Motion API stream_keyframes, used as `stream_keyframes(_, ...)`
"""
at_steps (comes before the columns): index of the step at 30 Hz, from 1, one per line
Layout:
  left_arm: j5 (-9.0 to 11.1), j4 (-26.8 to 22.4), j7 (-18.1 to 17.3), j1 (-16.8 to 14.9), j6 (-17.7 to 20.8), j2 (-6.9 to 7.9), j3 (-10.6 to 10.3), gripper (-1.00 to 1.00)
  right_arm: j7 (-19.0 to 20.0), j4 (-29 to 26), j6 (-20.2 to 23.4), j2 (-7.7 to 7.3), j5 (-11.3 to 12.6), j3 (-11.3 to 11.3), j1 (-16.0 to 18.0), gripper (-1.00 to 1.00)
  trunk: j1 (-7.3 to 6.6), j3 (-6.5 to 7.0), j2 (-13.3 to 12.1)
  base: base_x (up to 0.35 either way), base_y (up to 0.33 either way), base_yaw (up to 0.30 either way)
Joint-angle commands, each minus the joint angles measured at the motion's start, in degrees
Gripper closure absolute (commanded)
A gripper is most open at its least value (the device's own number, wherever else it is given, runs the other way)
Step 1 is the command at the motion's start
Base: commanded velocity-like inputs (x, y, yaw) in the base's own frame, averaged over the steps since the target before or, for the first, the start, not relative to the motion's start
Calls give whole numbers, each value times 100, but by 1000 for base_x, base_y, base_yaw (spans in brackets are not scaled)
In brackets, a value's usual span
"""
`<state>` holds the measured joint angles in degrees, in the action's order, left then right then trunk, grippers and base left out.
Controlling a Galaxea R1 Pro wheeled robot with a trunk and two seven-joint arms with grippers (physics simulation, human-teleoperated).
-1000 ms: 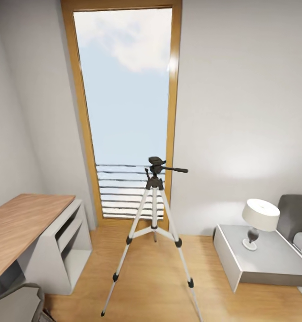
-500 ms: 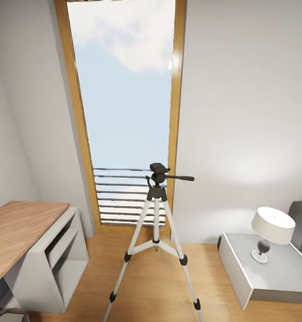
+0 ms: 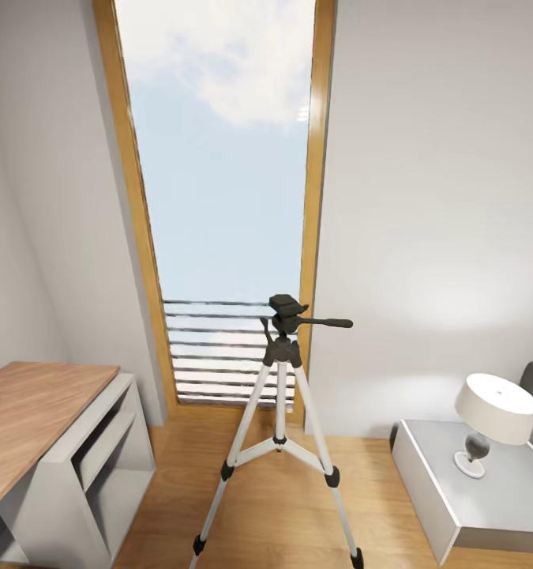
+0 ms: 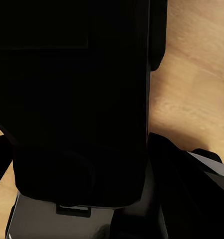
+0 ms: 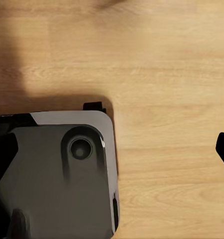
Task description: Attach the digital camera to the camera tripod in the bedroom.
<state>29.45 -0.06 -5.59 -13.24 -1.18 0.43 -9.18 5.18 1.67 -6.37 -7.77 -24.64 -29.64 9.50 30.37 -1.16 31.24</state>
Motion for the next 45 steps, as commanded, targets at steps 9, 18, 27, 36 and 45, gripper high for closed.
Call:
stream_keyframes(9,52,6,-29,-5,-13,1,-49,100,9,18,-44,-7,-41,-49,8,-100,3,-11,10,3,1,0)
stream_keyframes(18,57,6,-15,-4,-27,1,-48,100,2,18,-11,0,-37,-51,8,-100,3,-11,10,0,0,0)
stream_keyframes(27,61,6,-5,-4,-32,1,-48,100,1,18,-5,-21,-41,-51,9,-100,3,-49,10,0,0,0)
stream_keyframes(36,61,6,-3,-6,-31,5,-48,100,0,18,-5,-25,-41,-51,8,-100,3,-127,10,0,0,0)
stream_keyframes(45,61,6,-11,-4,-13,9,-48,100,0,18,-13,-27,-41,-51,8,-100,3,-210,10,0,0,0)
